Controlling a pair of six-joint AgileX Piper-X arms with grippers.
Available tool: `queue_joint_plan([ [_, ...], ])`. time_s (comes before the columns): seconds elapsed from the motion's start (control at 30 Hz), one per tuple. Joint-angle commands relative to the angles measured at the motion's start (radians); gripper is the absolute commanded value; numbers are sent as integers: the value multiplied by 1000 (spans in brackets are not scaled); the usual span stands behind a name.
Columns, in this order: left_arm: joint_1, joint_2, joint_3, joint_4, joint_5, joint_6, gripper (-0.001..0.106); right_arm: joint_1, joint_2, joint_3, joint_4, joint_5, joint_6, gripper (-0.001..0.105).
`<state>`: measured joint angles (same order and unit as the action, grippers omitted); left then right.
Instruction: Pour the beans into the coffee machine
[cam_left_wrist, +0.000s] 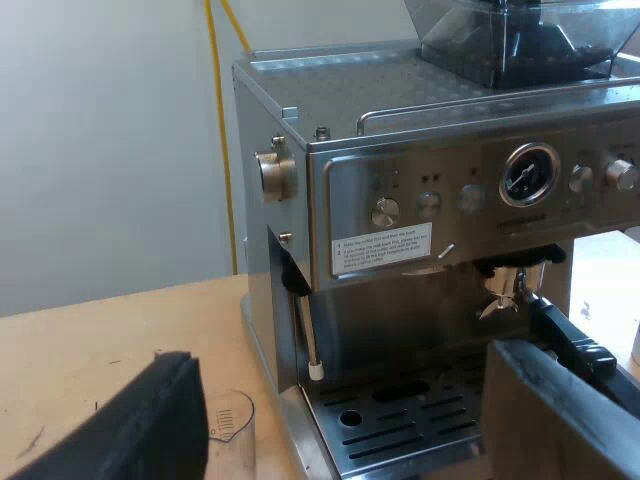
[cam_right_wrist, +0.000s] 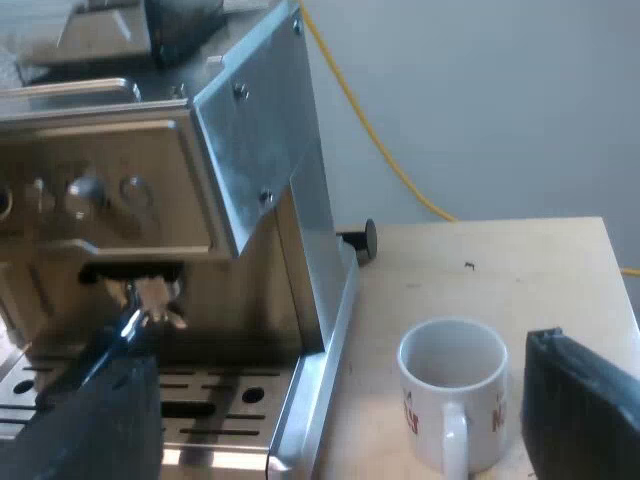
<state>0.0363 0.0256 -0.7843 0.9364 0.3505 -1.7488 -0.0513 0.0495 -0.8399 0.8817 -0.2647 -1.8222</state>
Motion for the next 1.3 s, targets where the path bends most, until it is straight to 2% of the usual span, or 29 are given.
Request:
queue_joint_plan([
  [0.03,2,-21,-8,32,6,-5,60,-2,-39,-13,37,-9,-21,79],
  [0.23,2,-78,-30,180,-6,4,60,-2,-79,-7,136,-9,-21,79],
  [0.4,2,-81,-31,190,-17,26,60,-2,-85,14,212,-9,-21,79],
  [0.5,2,-81,-31,190,-17,28,60,-2,-85,23,246,-11,-44,79],
  [0.73,2,-81,-11,187,-25,49,60,-2,-85,63,259,-54,-63,79],
  [0.93,2,-79,50,158,-24,49,60,-2,-85,147,241,-54,-59,79],
  [1.1,2,-79,136,111,-24,49,60,-2,-85,211,216,-54,-59,79],
  [1.3,2,-77,220,82,-24,49,60,-2,-85,250,186,-54,-59,79],
])
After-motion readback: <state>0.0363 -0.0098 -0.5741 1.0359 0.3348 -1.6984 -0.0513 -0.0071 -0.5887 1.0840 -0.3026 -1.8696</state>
